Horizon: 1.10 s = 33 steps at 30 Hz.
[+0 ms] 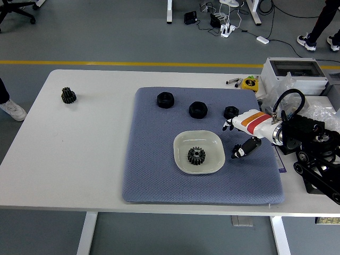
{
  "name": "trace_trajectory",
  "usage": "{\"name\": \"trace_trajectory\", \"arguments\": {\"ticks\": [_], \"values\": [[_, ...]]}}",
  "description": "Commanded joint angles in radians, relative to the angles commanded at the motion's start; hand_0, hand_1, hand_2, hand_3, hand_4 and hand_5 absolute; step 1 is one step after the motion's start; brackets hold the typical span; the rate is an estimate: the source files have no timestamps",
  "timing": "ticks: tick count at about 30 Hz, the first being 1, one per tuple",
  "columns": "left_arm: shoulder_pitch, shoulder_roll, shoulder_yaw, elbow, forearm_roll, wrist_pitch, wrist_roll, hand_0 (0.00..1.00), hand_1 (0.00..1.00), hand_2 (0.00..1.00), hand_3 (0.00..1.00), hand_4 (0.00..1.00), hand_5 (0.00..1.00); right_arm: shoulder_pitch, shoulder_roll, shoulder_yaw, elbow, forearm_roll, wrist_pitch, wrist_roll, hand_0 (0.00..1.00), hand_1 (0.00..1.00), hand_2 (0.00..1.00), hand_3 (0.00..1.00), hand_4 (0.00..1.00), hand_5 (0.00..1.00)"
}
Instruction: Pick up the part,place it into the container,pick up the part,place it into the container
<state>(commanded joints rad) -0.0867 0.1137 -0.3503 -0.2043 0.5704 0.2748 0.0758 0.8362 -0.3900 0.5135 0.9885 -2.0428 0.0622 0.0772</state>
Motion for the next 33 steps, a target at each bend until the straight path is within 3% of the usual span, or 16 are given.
{"name": "trace_trajectory", "arguments": {"ticks": [1, 2, 7, 8, 19, 20, 25, 26, 33], "values": [[0.0, 0.0, 0.0, 0.0, 0.0, 0.0, 0.0, 0.657, 0.681, 0.627, 0.555, 0.598, 0.495, -0.001, 0.001, -0.001, -0.006, 0.002, -0.004, 0.0, 0.375, 0.554, 0.663, 0.669, 0.998, 0.353], [0.0, 0.0, 0.001, 0.0, 0.0, 0.0, 0.0, 0.657, 0.681, 0.627, 0.556, 0.598, 0.495, -0.002, 0.001, -0.002, -0.012, 0.003, -0.009, -0.001, 0.338, 0.512, 0.583, 0.585, 0.998, 0.325], [0.0, -0.001, -0.001, 0.0, 0.003, -0.001, 0.0, 0.657, 0.681, 0.627, 0.556, 0.598, 0.495, -0.001, 0.003, -0.032, -0.039, 0.022, -0.037, 0.0, 0.338, 0.512, 0.583, 0.585, 0.998, 0.325], [0.0, -0.001, -0.002, 0.0, 0.005, -0.001, 0.001, 0.656, 0.681, 0.628, 0.556, 0.598, 0.494, 0.0, 0.003, -0.036, -0.043, 0.023, -0.038, 0.0, 0.307, 0.484, 0.55, 0.548, 0.936, 0.305], [0.002, -0.001, -0.011, 0.0, 0.017, -0.002, 0.003, 0.656, 0.68, 0.628, 0.556, 0.598, 0.494, 0.0, 0.009, -0.065, -0.074, 0.058, -0.058, -0.001, 0.304, 0.483, 0.543, 0.546, 0.951, 0.322], [0.003, -0.001, -0.014, 0.0, 0.021, -0.002, 0.004, 0.656, 0.676, 0.628, 0.556, 0.598, 0.493, 0.001, 0.011, -0.068, -0.079, 0.061, -0.066, -0.003, 0.281, 0.467, 0.516, 0.527, 0.865, 0.298], [0.004, -0.002, -0.02, -0.001, 0.03, -0.003, 0.007, 0.656, 0.676, 0.628, 0.556, 0.598, 0.493, 0.004, 0.021, -0.075, -0.102, 0.071, -0.108, -0.009, 0.281, 0.467, 0.516, 0.527, 0.865, 0.298], [0.004, -0.002, -0.02, -0.001, 0.03, -0.003, 0.007, 0.656, 0.677, 0.628, 0.556, 0.598, 0.494, 0.004, 0.023, -0.076, -0.104, 0.072, -0.113, -0.009, 0.288, 0.455, 0.504, 0.516, 0.816, 0.288], [0.005, -0.002, -0.022, 0.0, 0.032, -0.003, 0.008, 0.655, 0.676, 0.629, 0.556, 0.597, 0.494, -0.001, 0.025, -0.085, -0.111, 0.075, -0.124, -0.001, 0.263, 0.441, 0.491, 0.515, 0.793, 0.297]]}}
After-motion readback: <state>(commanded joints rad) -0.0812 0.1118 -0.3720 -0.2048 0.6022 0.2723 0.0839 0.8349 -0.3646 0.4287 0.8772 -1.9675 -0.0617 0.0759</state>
